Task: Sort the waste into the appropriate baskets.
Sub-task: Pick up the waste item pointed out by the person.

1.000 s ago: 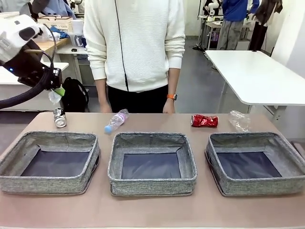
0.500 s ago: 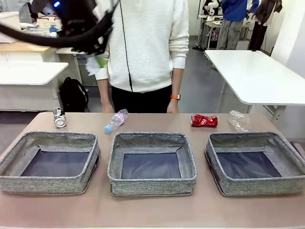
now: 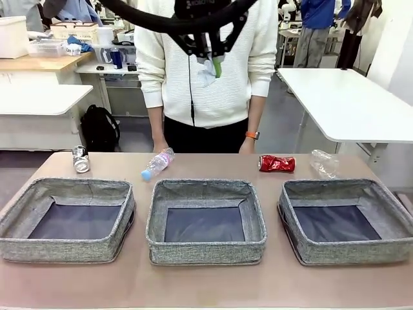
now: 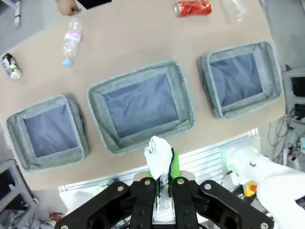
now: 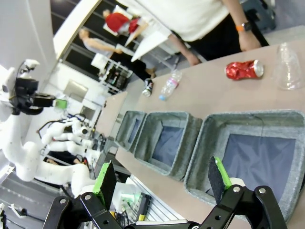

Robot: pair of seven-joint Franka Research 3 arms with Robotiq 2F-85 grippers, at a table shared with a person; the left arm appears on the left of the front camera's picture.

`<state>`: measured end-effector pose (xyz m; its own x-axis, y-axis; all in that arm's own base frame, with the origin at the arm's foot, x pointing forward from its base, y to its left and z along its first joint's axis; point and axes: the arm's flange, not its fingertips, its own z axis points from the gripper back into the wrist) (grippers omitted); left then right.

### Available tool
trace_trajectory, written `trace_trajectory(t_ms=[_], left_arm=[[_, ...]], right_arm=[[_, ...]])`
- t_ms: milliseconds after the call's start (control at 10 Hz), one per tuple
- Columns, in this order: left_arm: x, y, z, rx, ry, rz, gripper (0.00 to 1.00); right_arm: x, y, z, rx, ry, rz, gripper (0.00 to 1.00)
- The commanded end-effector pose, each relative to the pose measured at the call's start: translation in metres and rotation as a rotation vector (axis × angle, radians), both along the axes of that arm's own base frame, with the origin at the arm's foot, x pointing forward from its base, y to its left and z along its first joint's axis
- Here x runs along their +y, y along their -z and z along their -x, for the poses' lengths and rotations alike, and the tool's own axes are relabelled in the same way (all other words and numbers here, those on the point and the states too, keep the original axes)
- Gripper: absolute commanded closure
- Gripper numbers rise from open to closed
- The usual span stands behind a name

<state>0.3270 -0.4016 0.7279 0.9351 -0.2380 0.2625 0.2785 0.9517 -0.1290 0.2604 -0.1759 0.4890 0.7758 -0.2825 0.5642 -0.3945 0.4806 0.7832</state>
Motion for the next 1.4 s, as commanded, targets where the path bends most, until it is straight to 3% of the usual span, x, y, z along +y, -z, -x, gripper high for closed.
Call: trace_trajectory(t_ms=[0, 100, 200, 900, 1200, 1300], left_arm=[[-0.006, -0.005, -0.003, 0.052, -0.035, -0.007, 0.90], [-0.005, -0.004, -0.003, 0.095, -0.096, -0.019, 0.90], [-0.006, 0.001, 0.000, 0.022, 0.000, 0.001, 0.90], [-0.011, 0.002, 0.001, 0.046, -0.013, 0.006, 0.90], [0.003, -0.082, -0.007, -0.067, -0.081, -0.012, 0.90], [0.000, -0.022, -0.001, 0.003, -0.038, -0.006, 0.90]], right_arm=[[0.000, -0.001, -0.003, -0.032, -0.001, -0.005, 0.00], [0.000, -0.001, -0.003, -0.032, -0.001, -0.005, 0.00], [0.000, -0.001, -0.003, -0.032, -0.001, -0.005, 0.00], [0.000, -0.001, -0.003, -0.032, -0.001, -0.005, 0.00], [0.000, -0.001, -0.003, -0.032, -0.001, -0.005, 0.00], [0.000, -0.001, -0.003, -0.032, -0.001, -0.005, 0.00]])
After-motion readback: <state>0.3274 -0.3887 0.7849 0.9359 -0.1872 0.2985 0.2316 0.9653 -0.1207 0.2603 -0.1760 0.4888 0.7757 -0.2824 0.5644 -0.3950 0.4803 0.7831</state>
